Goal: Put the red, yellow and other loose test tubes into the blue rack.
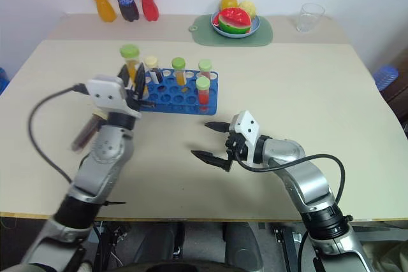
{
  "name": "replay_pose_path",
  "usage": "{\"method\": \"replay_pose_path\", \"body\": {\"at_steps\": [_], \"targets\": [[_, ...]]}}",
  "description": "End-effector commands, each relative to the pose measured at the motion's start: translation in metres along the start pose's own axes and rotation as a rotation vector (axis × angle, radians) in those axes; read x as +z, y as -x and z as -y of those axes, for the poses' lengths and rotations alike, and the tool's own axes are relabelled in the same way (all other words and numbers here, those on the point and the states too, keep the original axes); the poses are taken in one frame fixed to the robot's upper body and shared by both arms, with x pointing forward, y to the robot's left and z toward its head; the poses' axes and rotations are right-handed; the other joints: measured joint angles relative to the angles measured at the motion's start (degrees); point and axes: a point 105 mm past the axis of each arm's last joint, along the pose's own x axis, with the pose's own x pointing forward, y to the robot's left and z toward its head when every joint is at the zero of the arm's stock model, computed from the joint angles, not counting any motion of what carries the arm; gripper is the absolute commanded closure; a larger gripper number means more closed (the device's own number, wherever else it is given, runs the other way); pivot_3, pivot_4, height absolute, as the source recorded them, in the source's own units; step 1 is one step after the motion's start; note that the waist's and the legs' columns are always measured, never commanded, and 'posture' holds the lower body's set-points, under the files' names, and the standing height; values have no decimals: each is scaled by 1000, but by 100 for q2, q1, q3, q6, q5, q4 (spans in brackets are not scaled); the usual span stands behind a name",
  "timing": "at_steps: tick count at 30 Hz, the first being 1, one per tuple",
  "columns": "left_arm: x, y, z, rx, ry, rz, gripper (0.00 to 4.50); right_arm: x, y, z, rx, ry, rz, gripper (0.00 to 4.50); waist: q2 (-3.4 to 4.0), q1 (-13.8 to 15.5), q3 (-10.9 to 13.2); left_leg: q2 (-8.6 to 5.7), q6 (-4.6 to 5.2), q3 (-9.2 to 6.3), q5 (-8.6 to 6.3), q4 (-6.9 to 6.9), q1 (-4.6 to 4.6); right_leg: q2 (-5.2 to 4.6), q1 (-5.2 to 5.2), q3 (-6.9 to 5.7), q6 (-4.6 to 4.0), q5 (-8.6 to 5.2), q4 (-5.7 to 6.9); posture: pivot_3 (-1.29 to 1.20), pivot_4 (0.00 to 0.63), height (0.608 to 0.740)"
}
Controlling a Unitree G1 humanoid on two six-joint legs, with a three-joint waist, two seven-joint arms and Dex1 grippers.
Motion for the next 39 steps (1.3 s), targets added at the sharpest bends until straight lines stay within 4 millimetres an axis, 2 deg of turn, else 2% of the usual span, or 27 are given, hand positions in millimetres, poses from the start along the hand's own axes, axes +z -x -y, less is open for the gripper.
{"method": "replay_pose_path", "body": {"at_steps": [1, 7, 11, 19, 29, 33, 39], "targets": [[2, -2, 7, -29, -4, 87, 3695, 14, 1, 3, -21, 43, 46, 0, 0, 2, 0, 0, 0, 0, 0, 0, 0, 0, 0, 0, 0, 0, 1, 0, 150, 734], [-13, -6, 19, -49, 57, 108, 3695, 15, 2, 1, -25, 44, 48, 0, 0, 5, 0, 0, 2, -1, -1, 2, 0, -1, 0, 0, 1, 1, 2, 0, 150, 734], [-22, -15, 31, -75, 68, 116, 3695, 16, 3, 1, -25, 41, 51, 0, 0, 11, 0, 0, 2, -1, -1, 3, 0, 0, 1, -1, 2, 1, 2, 0, 150, 734], [-31, -25, 36, -69, 94, 110, 3695, 17, 2, 0, -26, 39, 50, 0, 0, 0, 0, 0, 7, -1, -3, 4, 1, 0, 1, -1, 4, 2, 2, 0, 150, 734], [-34, -20, 45, -109, 152, 102, 3695, 15, 3, 0, -28, 31, 47, 0, 0, 6, 0, 0, 7, -3, -3, 4, 0, 0, 1, -1, 4, 2, 2, 0, 150, 734], [-32, -19, 57, -171, 215, 99, 3695, 15, 2, -1, -24, 27, 48, 0, 0, 5, 0, 0, 7, -3, -3, 4, 1, 0, 1, -1, 4, 2, 3, 0, 150, 734], [-39, -16, 61, -188, 203, 67, 3695, 15, 1, -1, -22, 25, 51, 0, 0, 5, 0, 0, 7, -3, -3, 4, 1, 0, 1, -1, 4, 2, 3, 0, 150, 734]]}}
